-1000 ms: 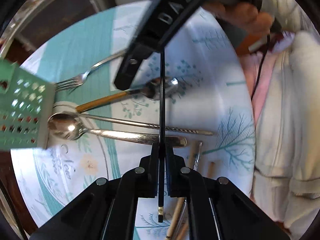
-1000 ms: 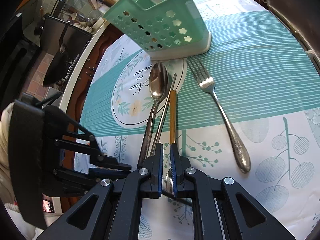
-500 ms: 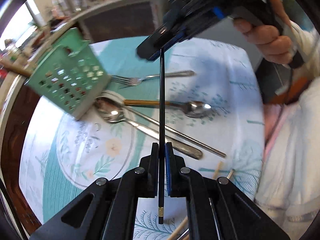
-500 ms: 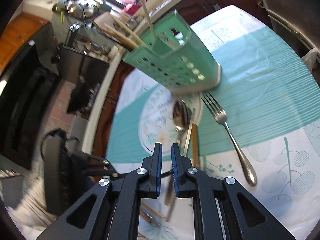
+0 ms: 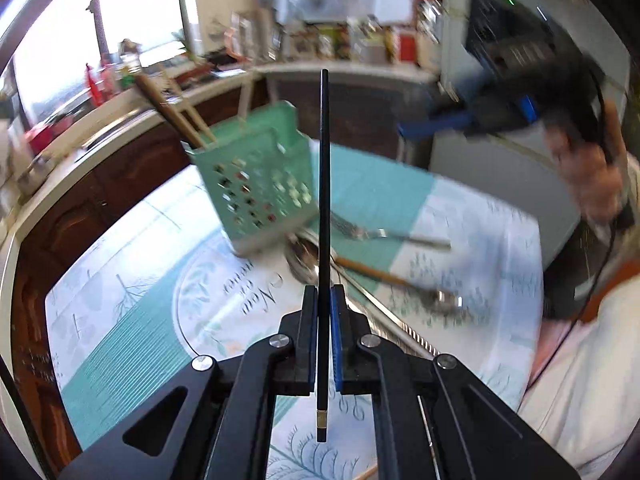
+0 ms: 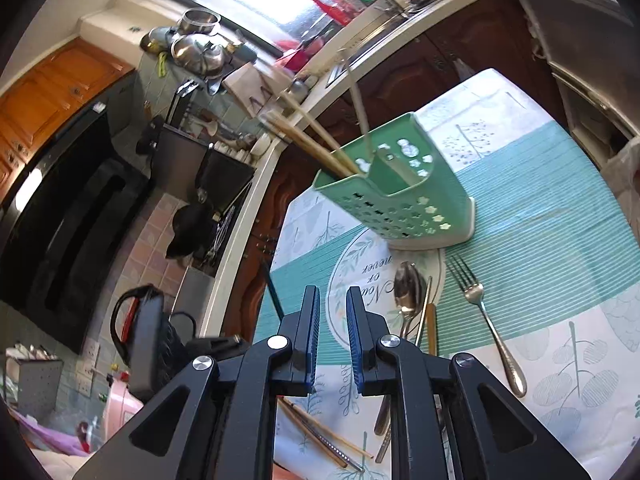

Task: Organize utensils
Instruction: 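Lift the black chopstick with the left tool and drop it into the green holder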

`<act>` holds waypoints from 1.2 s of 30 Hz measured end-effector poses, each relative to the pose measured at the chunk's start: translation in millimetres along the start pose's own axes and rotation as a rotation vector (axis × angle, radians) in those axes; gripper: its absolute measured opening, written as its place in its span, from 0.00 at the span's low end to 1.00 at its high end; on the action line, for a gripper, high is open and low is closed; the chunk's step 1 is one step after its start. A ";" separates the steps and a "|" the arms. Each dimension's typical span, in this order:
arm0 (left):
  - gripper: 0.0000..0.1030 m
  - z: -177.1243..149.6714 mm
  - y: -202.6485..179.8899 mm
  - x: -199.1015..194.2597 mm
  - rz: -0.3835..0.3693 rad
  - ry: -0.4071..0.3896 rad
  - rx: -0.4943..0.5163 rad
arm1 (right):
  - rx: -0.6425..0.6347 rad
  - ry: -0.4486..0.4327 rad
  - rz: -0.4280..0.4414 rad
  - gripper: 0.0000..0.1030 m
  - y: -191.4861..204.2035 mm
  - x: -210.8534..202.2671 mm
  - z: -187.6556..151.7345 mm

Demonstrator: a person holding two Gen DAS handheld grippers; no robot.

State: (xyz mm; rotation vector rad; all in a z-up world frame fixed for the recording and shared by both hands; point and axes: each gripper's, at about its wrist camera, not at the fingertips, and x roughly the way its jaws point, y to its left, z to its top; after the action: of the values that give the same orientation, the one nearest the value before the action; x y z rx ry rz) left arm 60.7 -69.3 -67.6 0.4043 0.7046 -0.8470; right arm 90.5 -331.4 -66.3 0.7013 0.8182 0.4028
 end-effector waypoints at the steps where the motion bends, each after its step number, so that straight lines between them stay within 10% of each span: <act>1: 0.03 2.8 3.4 -4.3 0.008 -0.027 -0.032 | -0.013 0.005 0.006 0.13 4.4 -0.8 -0.8; 7: 0.03 16.7 4.0 -24.5 0.018 -0.138 -0.128 | -0.150 0.019 0.036 0.34 44.8 -5.2 -4.5; 25: 0.03 58.4 -9.8 -47.4 -0.008 -0.259 -0.128 | -0.341 -0.023 -0.030 0.36 136.3 -21.1 17.8; 31: 0.04 80.5 1.6 -38.2 0.011 -0.249 -0.120 | -0.397 -0.054 -0.112 0.08 153.1 -10.6 40.0; 36: 0.04 106.0 21.6 -28.0 0.037 -0.246 -0.142 | -0.476 -0.101 -0.177 0.06 170.8 -3.6 63.4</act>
State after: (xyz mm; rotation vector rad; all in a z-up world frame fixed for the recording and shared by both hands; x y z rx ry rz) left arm 107.4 -102.9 28.2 0.1812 0.5235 -0.7901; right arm 126.6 -238.6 86.3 0.2025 0.6490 0.3801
